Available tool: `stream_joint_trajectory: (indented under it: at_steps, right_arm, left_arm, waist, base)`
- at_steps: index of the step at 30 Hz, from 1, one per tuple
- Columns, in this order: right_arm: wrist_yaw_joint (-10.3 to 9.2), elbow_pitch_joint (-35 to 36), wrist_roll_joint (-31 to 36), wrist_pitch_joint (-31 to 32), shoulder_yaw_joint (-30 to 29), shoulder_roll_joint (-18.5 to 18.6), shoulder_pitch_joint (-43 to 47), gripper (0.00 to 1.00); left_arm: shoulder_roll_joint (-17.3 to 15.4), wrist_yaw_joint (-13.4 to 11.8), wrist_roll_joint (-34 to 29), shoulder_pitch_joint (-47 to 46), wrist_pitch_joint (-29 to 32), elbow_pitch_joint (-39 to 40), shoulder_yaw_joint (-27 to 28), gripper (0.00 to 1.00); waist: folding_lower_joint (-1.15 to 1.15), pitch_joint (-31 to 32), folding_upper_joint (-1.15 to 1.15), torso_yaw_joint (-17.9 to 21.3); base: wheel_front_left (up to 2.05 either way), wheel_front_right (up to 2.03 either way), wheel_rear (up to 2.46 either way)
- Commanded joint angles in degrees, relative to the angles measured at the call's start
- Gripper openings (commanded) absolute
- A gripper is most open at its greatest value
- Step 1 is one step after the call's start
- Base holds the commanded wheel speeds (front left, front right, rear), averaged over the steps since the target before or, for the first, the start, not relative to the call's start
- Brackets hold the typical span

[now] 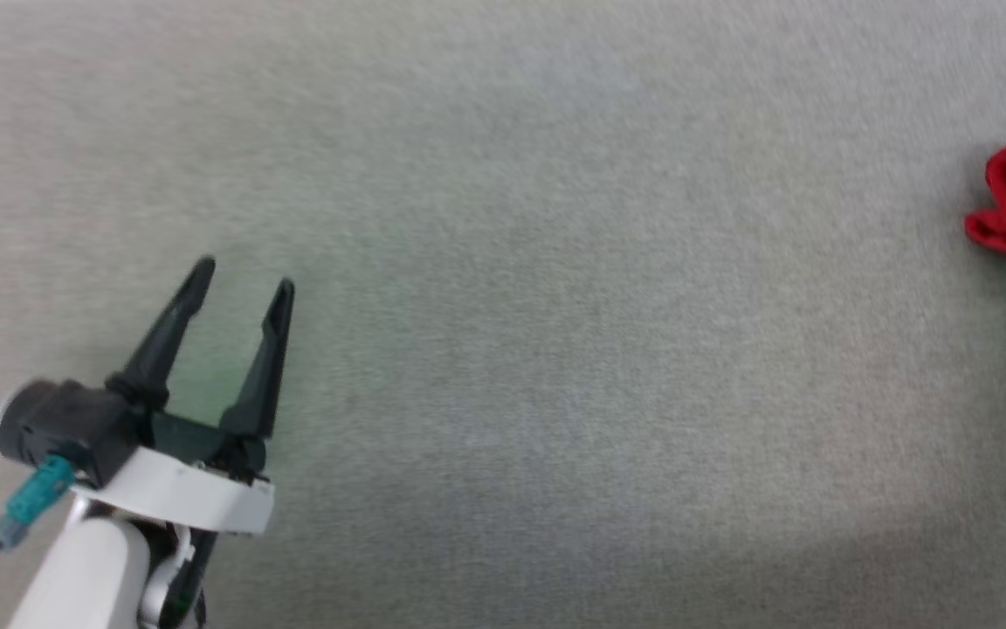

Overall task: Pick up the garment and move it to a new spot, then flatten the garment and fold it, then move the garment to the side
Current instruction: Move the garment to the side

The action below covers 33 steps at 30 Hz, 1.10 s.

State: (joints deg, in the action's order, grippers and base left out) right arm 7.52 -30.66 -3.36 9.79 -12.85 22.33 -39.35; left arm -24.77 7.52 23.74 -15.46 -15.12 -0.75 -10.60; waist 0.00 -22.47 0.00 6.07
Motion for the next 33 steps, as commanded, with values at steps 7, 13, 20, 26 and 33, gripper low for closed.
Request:
stream_joint_trajectory:
  at_steps: [7, 13, 20, 26, 33]
  right_arm:
    - [-0.07, -0.5, -4.7, -6.1, 8.0, -6.4, 7.3, 1.0]
    - [-0.07, -0.8, -6.7, -11.2, 12.6, -10.8, 11.6, 1.0]
    - [-0.07, 0.9, -9.8, -15.3, 15.8, -11.8, 14.0, 1.0]
    - [-0.07, 5.5, -11.7, -17.0, 15.5, -11.7, 17.0, 1.0]
    - [-0.07, 13.4, -11.5, -16.4, 13.5, -12.0, 24.2, 1.0]
  left_arm:
    - [2.6, -0.1, -0.3, 4.3, 0.1, -5.1, 1.8, 1.0]
    - [4.6, -0.1, -0.4, 7.7, 0.1, -8.4, 4.2, 1.0]
    - [6.4, -0.1, 0.9, 10.1, 0.1, -10.5, 6.5, 1.0]
    - [6.2, -0.1, 2.7, 10.3, 0.1, -10.4, 7.5, 1.0]
    - [6.7, -0.1, 1.8, 12.3, 0.1, -9.0, 8.1, 1.0]
  waist:
    - [0.0, 9.6, 0.0, -7.0]
    - [0.0, 13.6, 0.0, -8.5]
    - [0.0, 15.9, 0.0, -9.2]
    - [0.0, 16.7, 0.0, -9.8]
    - [0.0, 17.5, 0.0, -10.1]
  base:
    - [0.0, 0.0, 0.0]
    - [0.0, 0.0, 0.0]
    - [0.0, 0.0, 0.0]
    - [0.0, 0.0, 0.0]
    - [0.0, 0.0, 0.0]
